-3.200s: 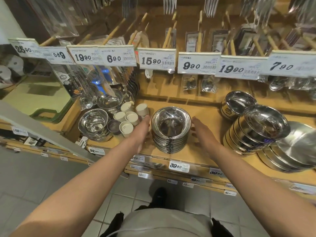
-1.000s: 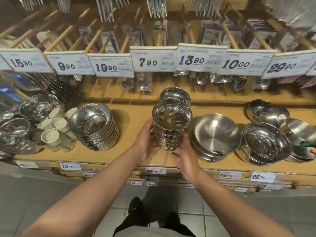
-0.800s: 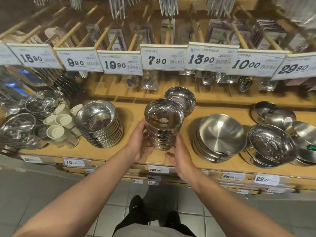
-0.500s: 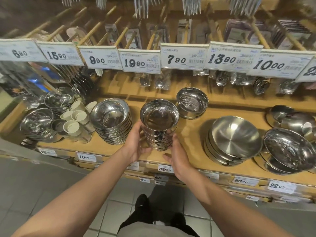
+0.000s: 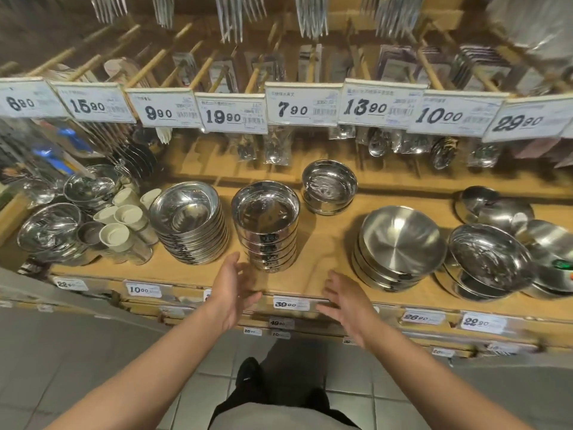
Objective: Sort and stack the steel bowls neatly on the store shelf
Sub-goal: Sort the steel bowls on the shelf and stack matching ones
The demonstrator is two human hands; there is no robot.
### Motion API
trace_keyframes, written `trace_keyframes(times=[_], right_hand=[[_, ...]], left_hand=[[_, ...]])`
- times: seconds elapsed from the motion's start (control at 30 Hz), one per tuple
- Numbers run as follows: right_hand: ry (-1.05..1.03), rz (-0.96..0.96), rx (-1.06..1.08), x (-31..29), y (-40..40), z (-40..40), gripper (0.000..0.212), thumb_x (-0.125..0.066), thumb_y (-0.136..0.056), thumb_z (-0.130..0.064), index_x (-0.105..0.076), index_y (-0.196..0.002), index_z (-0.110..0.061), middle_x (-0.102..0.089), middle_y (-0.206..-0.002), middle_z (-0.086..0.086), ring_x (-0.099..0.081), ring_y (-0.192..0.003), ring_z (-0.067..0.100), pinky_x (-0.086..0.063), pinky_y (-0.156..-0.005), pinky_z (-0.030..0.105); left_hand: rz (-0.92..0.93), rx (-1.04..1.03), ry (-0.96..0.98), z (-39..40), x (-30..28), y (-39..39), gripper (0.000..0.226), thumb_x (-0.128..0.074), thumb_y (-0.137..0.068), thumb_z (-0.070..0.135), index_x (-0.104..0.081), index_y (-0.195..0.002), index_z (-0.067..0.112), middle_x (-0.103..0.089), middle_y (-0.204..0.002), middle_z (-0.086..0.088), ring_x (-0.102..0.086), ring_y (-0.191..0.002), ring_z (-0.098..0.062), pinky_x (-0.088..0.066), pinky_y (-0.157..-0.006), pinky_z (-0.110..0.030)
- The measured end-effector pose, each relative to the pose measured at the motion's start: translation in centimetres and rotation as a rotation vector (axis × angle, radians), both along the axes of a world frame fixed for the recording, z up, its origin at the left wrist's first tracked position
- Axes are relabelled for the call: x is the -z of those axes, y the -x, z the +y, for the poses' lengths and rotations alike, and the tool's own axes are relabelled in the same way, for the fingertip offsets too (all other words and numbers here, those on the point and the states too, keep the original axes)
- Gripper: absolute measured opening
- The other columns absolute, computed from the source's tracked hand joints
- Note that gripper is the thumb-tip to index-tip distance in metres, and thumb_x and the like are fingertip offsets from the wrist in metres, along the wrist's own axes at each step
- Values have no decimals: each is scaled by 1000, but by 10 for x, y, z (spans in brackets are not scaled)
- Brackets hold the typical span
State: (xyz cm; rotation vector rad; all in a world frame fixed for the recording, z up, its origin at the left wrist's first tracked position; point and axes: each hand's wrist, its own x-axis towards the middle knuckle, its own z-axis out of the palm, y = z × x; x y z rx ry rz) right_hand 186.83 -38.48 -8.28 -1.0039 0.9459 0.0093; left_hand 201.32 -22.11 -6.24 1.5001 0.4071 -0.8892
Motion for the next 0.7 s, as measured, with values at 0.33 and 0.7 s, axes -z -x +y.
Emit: trace_keyframes(times=[0.33,0.7], right_hand=[[156,95,313,-9,100,-100,29,-40,-107,-35,-63,-105,-17,-74,-96,12,-75,-69,22,-61,-74,37],[99,-109,381,-7,60,-93,30,-41,-101,-59,-62,-115,-42,-66,-124,-1,-65,-117,19,-60,-80,33]], left_hand=[[62,302,141,-94,-9,81,46,-42,-103,43,-51,-140,16,-57,-136,-6,-59,-119,-27,-52,-85,-38],[-96,469,264,-155,-3,66,32,-38,-99,55,-60,-121,45,-58,-131,15,-49,-124,-11,-48,-100,-50]])
